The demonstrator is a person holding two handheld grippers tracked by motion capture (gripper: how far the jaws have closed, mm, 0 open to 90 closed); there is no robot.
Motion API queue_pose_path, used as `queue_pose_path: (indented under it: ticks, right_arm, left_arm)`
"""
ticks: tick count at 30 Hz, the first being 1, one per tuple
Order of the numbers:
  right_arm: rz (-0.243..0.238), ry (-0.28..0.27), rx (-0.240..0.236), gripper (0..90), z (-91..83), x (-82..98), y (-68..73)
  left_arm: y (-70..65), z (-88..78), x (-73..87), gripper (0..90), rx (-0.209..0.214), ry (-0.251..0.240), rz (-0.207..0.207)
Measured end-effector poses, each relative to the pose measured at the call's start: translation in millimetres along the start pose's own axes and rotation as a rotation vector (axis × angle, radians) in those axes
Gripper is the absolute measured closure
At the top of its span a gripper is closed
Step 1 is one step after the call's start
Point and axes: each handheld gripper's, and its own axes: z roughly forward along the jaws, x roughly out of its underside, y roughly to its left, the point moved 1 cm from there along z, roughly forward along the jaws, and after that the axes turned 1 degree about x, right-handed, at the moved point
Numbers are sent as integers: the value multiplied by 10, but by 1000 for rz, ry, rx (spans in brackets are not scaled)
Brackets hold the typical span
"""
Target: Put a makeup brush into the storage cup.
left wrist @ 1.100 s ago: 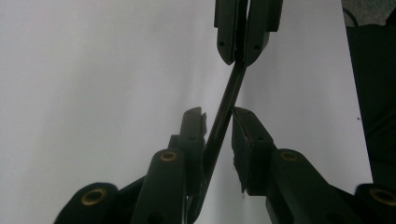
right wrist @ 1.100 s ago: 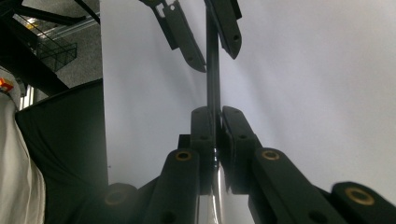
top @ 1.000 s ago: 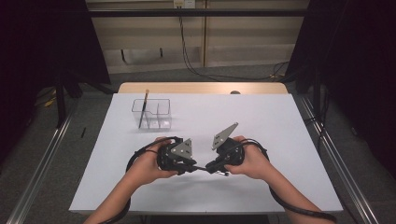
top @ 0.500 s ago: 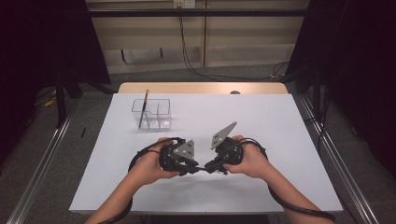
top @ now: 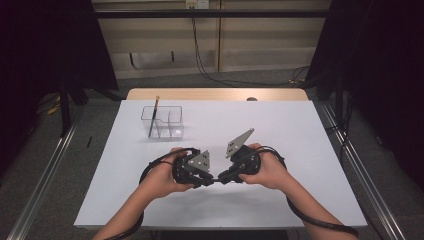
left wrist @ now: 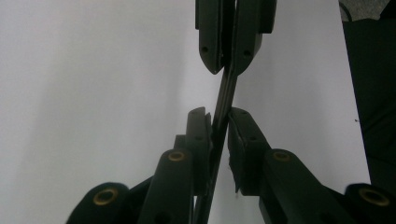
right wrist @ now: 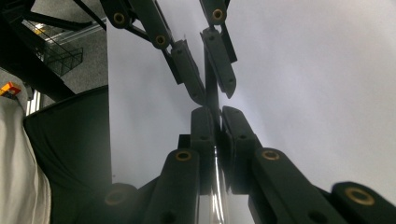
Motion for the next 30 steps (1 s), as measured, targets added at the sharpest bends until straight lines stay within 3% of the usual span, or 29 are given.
queue_pose_path:
  ticks: [6, 21, 30]
  right_arm:
    - [7, -21, -21, 843, -22, -18, 1]
    - [28, -104, -44, 838, -38, -13, -34]
    - [54, -186, -31, 756, -104, 18, -60]
  left_arm:
    - [-16, 0, -5, 826, 18, 18, 16]
    - [-16, -10, 12, 841, 35, -2, -25]
    - [2, -40, 34, 841, 47, -10, -47]
